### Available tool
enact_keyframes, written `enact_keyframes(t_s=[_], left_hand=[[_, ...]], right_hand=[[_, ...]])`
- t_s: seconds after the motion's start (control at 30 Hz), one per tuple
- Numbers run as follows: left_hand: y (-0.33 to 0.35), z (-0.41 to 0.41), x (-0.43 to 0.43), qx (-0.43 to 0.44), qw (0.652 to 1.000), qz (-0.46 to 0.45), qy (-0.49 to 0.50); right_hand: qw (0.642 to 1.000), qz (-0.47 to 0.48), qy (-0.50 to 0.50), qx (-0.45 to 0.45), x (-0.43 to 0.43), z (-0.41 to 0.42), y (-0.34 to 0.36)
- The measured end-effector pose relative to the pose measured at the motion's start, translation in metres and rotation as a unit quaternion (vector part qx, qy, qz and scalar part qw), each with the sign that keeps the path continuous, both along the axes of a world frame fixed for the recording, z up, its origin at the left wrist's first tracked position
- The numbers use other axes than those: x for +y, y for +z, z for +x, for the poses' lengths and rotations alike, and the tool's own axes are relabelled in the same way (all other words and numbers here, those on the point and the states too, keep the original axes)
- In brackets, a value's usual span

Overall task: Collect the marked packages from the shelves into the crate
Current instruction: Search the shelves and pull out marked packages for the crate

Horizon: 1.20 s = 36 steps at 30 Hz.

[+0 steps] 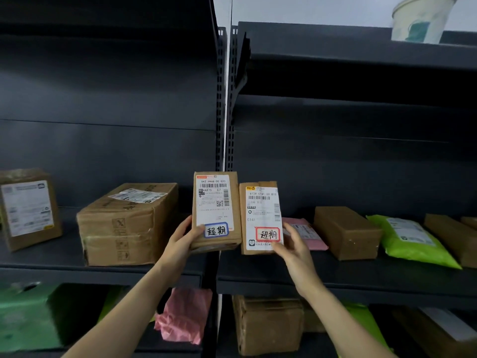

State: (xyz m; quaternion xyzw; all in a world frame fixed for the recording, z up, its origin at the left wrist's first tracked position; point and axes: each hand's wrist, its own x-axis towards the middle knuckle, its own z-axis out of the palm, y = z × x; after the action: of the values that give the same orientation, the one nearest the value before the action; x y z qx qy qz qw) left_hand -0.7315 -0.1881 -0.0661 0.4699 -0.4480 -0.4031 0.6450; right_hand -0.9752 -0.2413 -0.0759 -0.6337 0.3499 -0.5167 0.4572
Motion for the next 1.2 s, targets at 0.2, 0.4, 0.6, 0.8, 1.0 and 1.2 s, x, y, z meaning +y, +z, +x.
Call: enact_keyframes(t_s=[0.2, 0.4, 0.6, 0.8, 1.0, 1.2], left_hand=[[0.000, -0.006, 0.012, -0.001, 1.000, -0.012, -0.008], [-0.005, -0.011, 0.030, 0.010, 1.000, -0.019, 0.003], [-0.011, -0.009, 0.054, 0.012, 1.000, -0.004, 0.021], [-0.018, 0.007, 0.083, 0.035, 0.998, -0.004, 0.059], [-0.018, 0.033, 0.120, 0.041, 0.992, -0.010, 0.116], [-0.018, 0.073, 0.177, 0.024, 0.987, -0.019, 0.159]], right_hand=[[1.000, -0.009, 0.008, 0.004, 0.009, -0.009, -0.001], [1.000, -0.017, 0.021, 0.004, 0.019, -0.014, -0.005], [0.999, -0.006, 0.043, 0.007, 0.027, -0.009, -0.012], [0.997, 0.004, 0.082, -0.004, 0.041, 0.011, -0.017], [0.992, -0.002, 0.126, 0.000, 0.060, 0.047, -0.013], [0.983, -0.006, 0.182, 0.004, 0.092, 0.099, -0.008]])
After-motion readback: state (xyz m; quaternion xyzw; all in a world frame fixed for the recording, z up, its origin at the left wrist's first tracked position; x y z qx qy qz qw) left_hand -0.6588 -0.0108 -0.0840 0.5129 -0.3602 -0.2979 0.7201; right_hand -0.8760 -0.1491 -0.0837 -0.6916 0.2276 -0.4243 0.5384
